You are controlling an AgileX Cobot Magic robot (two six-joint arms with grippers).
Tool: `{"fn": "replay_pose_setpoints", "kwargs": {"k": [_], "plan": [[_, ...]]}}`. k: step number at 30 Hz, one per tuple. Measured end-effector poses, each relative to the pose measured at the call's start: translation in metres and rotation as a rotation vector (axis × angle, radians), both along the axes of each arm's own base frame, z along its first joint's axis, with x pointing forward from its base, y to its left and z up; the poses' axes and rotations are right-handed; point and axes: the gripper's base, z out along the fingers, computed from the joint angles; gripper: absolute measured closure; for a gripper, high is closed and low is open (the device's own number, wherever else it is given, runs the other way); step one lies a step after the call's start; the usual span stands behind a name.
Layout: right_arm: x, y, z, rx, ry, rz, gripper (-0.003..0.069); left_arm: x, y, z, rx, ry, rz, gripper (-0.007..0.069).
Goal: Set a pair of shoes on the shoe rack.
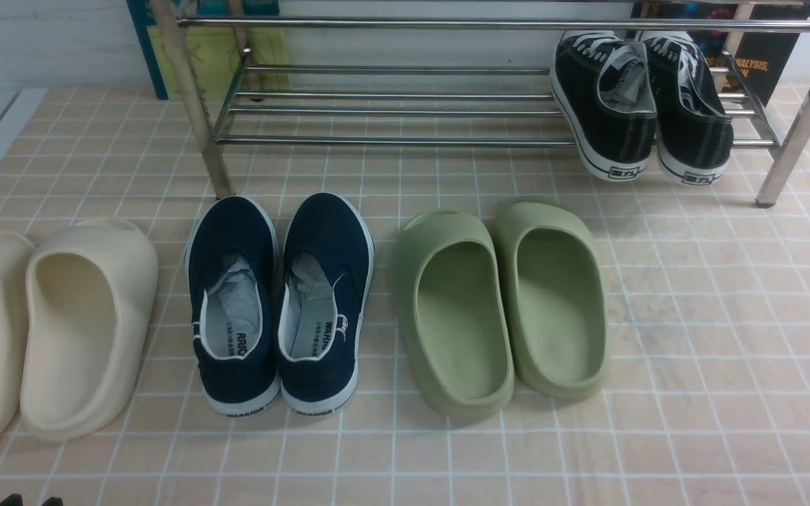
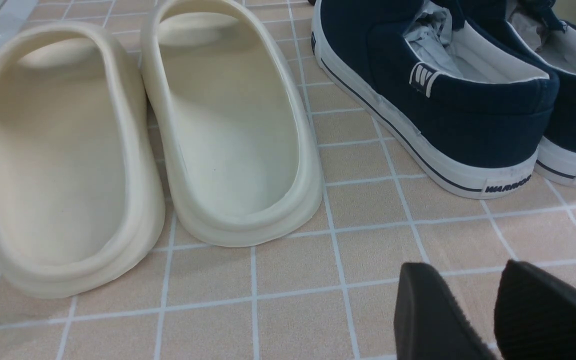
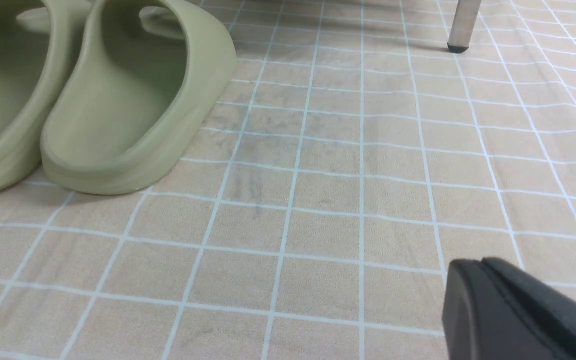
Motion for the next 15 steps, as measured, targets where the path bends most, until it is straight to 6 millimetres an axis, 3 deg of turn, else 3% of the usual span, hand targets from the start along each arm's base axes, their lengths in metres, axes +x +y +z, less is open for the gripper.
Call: {"fn": "replay_pose_setpoints", "kwargs": {"k": [15], "plan": [[0.0000, 0.0000, 0.0000, 0.000, 0.000, 0.000, 0.0643, 0.0000, 0.0000, 0.0000, 0.000, 0.000, 0.000, 0.0385]]}}
